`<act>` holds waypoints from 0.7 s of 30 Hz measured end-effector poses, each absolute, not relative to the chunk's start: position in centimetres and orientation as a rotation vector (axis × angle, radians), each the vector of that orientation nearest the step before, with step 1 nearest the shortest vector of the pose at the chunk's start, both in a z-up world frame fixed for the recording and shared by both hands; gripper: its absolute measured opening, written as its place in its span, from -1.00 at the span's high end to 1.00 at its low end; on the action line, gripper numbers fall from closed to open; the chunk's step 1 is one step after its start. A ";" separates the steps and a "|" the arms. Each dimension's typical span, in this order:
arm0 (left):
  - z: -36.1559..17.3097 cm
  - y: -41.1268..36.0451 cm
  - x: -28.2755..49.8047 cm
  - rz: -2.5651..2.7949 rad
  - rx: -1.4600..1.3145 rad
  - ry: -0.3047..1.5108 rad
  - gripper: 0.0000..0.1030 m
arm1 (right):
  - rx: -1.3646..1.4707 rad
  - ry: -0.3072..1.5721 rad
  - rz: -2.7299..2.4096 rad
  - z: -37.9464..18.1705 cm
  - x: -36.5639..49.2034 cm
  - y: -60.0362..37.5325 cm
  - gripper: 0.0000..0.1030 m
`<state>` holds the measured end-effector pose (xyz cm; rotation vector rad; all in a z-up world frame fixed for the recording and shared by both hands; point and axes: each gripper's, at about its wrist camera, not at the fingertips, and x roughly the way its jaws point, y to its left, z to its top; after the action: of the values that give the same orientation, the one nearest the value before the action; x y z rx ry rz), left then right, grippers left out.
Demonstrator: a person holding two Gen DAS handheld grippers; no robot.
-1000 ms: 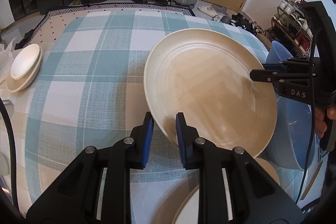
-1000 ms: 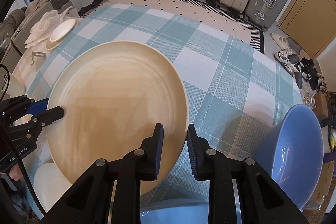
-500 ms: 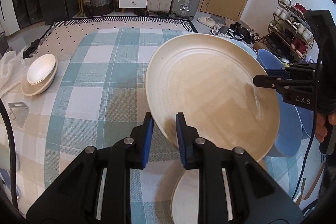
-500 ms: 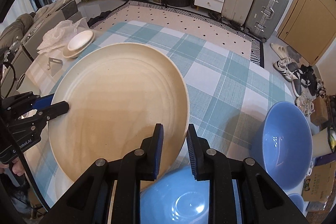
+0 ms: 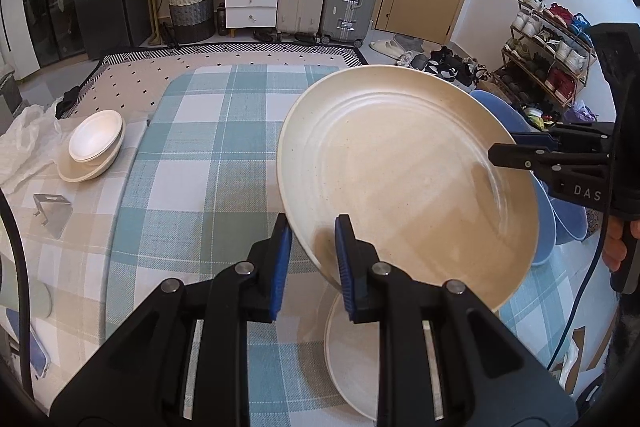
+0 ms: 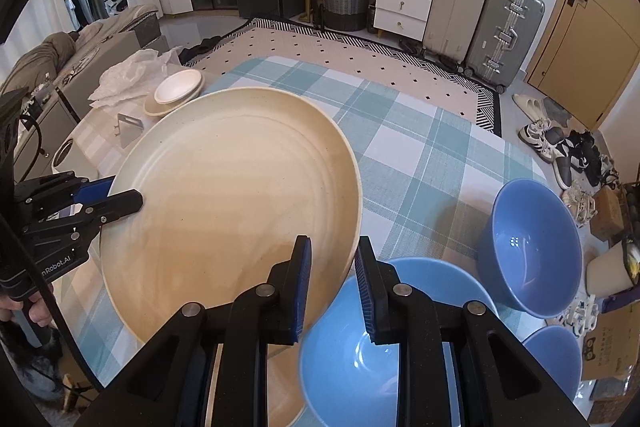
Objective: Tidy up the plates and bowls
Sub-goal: 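Carry the cream plate with both grippers and lower it onto the cream plate stack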
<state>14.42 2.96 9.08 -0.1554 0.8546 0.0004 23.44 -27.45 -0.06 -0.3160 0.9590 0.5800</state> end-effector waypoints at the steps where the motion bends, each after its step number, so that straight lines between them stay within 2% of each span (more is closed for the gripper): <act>1: 9.3 2.9 14.0 0.002 -0.153 0.851 0.64 | -0.315 0.954 0.581 0.0 23.2 -27.5 0.56; 21: 8.8 2.1 9.5 -0.016 -0.106 0.837 0.64 | -0.231 0.917 0.588 -1.1 16.3 -29.2 0.56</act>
<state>9.54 2.14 8.84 -0.1061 0.8367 -0.0157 16.25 -29.17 -1.10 -0.2309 0.9171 0.5883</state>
